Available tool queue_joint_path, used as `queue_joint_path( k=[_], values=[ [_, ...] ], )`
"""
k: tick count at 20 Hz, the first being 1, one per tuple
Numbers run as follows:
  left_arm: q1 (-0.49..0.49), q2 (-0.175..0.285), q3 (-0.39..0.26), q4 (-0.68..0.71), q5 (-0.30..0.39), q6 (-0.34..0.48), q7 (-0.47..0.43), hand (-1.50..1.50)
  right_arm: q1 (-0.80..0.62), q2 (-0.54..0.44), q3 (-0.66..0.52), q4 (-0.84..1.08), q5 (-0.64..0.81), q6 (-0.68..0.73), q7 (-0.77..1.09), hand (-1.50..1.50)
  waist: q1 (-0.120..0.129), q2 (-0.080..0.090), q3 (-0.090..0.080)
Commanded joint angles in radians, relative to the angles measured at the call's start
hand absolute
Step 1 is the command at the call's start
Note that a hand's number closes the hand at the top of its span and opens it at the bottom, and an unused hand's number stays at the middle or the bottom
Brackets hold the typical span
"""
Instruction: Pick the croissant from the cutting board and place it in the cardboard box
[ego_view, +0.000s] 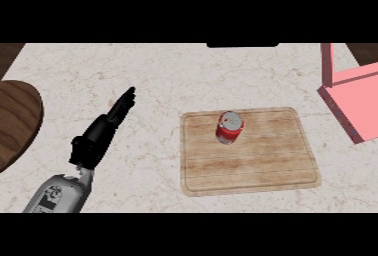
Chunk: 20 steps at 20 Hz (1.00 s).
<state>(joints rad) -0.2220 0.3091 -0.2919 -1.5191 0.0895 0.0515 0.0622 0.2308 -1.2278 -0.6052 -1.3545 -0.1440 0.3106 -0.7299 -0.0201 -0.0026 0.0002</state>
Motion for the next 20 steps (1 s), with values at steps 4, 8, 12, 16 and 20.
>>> queue_joint_path(
  k=[4, 8, 12, 16, 20],
  values=[
    [0.012, -0.037, -0.006, -0.043, -0.045, -0.007, 0.022, 0.00, -0.207, -0.048, 0.081, 0.143, 0.017, 0.076, 0.074, 1.50, 0.036, 0.004, 0.000],
    [-0.011, -0.065, 0.012, 0.103, -0.068, -0.040, -0.097, 0.00, -0.333, -0.039, 0.159, 0.255, 0.043, 0.081, 0.074, 1.50, 0.038, 0.008, 0.000],
    [-0.050, -0.074, 0.023, 0.036, -0.054, -0.057, 0.006, 0.00, -0.515, -0.030, 0.263, 0.321, 0.119, 0.021, 0.128, 1.50, 0.051, 0.010, 0.000],
    [0.003, -0.100, -0.005, 0.038, -0.112, -0.029, -0.040, 0.00, -0.571, 0.048, 0.341, 0.345, 0.245, -0.085, 0.117, 1.50, 0.048, 0.009, 0.000],
    [-0.062, -0.073, 0.058, -0.004, -0.039, -0.096, 0.062, 0.00, -0.708, 0.082, 0.428, 0.426, 0.352, -0.110, 0.123, 1.50, 0.053, 0.009, 0.000]
  ],
)
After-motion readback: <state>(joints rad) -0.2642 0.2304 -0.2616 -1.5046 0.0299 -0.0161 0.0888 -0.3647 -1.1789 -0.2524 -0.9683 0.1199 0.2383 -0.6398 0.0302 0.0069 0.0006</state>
